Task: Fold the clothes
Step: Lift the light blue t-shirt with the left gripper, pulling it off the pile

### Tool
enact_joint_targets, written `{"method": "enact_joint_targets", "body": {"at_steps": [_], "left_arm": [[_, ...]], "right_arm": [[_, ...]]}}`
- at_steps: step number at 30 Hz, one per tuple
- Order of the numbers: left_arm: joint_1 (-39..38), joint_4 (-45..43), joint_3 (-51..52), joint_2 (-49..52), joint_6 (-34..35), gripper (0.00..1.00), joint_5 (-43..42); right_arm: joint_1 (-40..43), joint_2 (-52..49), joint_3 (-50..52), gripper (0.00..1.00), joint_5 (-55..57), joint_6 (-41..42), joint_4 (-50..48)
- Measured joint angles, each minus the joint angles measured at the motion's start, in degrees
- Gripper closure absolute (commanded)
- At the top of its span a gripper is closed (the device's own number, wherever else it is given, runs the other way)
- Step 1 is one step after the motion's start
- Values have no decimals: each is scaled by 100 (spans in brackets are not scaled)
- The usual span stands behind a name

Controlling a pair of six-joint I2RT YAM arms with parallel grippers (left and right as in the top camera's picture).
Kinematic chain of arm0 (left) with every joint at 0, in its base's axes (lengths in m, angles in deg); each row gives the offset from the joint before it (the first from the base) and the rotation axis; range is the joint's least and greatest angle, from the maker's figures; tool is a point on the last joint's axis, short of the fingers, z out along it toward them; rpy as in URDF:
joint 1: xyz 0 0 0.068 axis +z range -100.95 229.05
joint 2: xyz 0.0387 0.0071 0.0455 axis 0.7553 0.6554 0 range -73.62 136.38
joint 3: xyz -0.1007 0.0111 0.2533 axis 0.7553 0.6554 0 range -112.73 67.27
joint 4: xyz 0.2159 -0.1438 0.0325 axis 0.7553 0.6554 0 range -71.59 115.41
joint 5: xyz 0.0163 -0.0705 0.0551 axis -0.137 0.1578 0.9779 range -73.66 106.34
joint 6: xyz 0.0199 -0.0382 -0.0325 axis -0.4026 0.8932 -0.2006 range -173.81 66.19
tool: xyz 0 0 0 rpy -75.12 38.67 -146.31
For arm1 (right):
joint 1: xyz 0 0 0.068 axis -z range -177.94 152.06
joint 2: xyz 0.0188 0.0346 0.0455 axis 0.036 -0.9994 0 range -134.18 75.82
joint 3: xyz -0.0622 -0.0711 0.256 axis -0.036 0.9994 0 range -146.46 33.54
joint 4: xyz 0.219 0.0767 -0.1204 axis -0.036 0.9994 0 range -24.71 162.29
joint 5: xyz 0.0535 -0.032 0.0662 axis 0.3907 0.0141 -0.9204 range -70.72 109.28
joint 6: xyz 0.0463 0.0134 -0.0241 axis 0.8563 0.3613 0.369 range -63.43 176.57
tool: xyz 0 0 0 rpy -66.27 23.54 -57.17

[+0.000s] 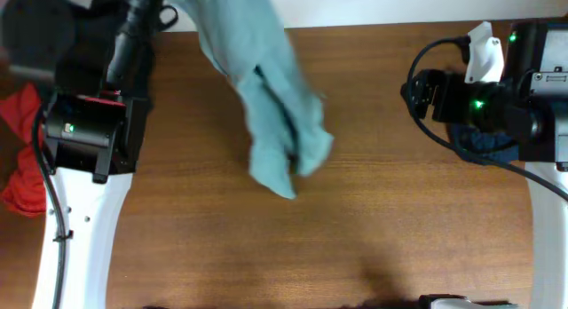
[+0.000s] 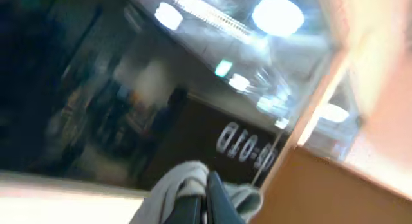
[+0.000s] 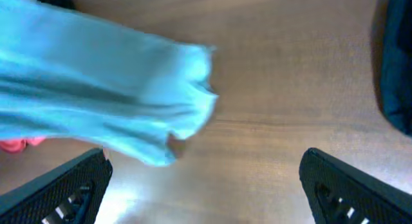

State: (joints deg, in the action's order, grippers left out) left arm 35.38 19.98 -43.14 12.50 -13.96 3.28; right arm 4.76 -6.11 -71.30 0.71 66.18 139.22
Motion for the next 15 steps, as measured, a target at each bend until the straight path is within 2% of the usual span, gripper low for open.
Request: {"method": "enact_joint_targets", "body": {"at_steps": [3,6,15], "left_arm": [[2,968,-7,2,-232,99,151],[0,1558,-4,13,-542,99,317],[2,1823,-7,13,-1300,99,535]], "right_arm": [[0,0,0,1,0,-79,68],[0,0,0,1,-20,-94,96],[-68,-131,37,5,-278,-278,260]]}}
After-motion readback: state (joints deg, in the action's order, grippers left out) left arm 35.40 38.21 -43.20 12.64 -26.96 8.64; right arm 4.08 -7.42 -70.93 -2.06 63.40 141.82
